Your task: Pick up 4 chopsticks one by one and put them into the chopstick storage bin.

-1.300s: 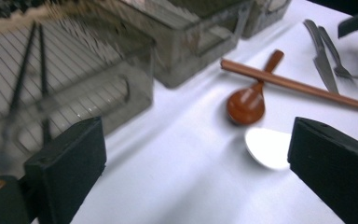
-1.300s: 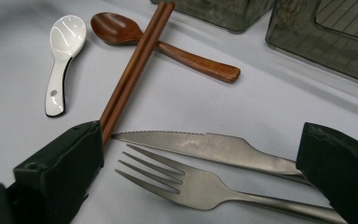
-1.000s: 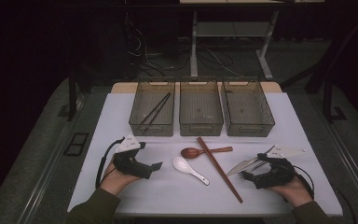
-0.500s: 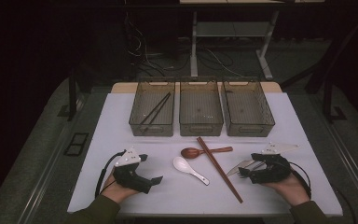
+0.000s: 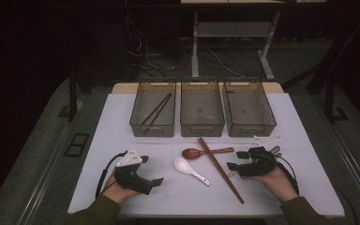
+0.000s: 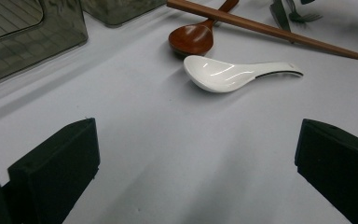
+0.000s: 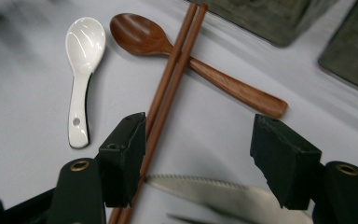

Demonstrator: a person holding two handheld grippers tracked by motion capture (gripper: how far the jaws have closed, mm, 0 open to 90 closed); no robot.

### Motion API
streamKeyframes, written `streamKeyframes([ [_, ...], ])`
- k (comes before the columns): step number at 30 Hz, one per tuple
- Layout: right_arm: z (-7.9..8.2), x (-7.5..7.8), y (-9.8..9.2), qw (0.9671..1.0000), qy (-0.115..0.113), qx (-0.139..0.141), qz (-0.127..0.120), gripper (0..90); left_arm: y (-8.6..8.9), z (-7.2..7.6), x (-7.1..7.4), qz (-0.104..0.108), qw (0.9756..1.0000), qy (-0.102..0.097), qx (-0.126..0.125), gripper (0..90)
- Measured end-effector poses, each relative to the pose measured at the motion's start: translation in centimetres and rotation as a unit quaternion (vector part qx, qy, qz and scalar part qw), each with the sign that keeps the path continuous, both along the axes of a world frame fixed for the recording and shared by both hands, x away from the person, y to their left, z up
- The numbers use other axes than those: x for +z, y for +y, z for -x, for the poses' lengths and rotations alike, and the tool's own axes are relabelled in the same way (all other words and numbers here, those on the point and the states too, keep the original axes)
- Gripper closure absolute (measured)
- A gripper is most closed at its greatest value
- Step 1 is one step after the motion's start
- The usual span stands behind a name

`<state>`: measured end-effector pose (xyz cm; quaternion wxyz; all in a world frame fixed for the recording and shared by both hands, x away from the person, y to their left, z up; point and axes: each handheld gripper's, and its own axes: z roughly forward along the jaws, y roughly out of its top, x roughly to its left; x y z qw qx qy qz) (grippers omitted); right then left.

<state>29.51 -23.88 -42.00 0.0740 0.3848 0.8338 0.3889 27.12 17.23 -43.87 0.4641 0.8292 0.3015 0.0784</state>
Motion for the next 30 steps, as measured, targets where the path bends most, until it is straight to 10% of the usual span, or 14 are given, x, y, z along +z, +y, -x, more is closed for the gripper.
streamKeyframes([
  [30,-2.2,-1.5,5.5,0.9938,0.03,0.068,0.082,51.1,0.1,-0.2,-0.2,0.005,0.9999,0.012,-0.003,0.0],
])
